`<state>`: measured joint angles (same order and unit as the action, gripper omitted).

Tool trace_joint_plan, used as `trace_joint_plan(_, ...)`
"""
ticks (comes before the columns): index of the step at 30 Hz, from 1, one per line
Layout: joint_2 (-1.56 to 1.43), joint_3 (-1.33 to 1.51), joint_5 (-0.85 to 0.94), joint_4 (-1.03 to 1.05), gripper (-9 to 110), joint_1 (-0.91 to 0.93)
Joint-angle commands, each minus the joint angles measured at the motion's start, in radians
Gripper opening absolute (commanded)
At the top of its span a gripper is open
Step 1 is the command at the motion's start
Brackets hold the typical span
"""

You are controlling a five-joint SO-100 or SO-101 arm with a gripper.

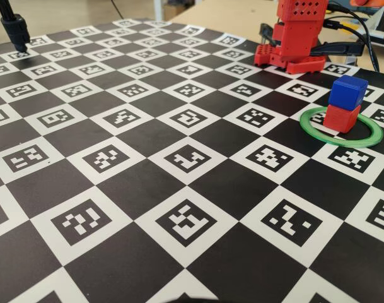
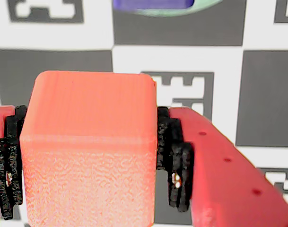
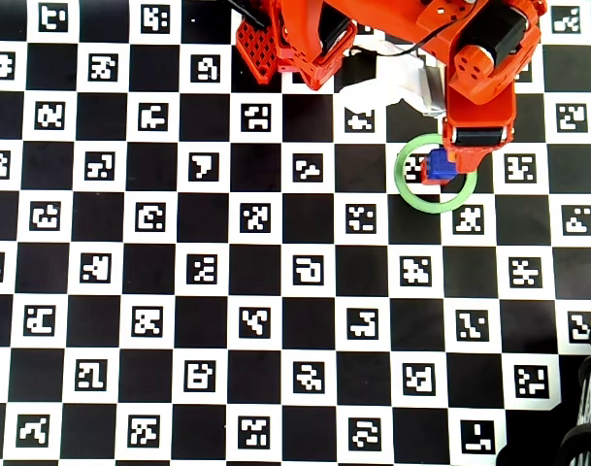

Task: Grab the red cube then put it in the green circle then put the blue cube on top and finally the orange cube on top

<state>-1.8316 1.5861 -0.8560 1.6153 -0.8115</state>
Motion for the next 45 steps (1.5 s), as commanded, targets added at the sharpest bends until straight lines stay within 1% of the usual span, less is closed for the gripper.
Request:
trace_joint_plan(1, -0.005, 0.008, -0.003, -0.035, 8, -0.012)
trace_joint_plan(16, 0.018, 0.153, 0.000, -0.167, 8, -0.017)
trace_joint_plan(25, 0.018, 0.201, 0.018, -0.193, 8, -0.055)
trace_joint_plan(36, 0.034, 0.273, 0.044, -0.282, 8, -0.058)
trace_joint_plan(45, 0.032, 0.270, 0.067, -0.279, 8, -0.040)
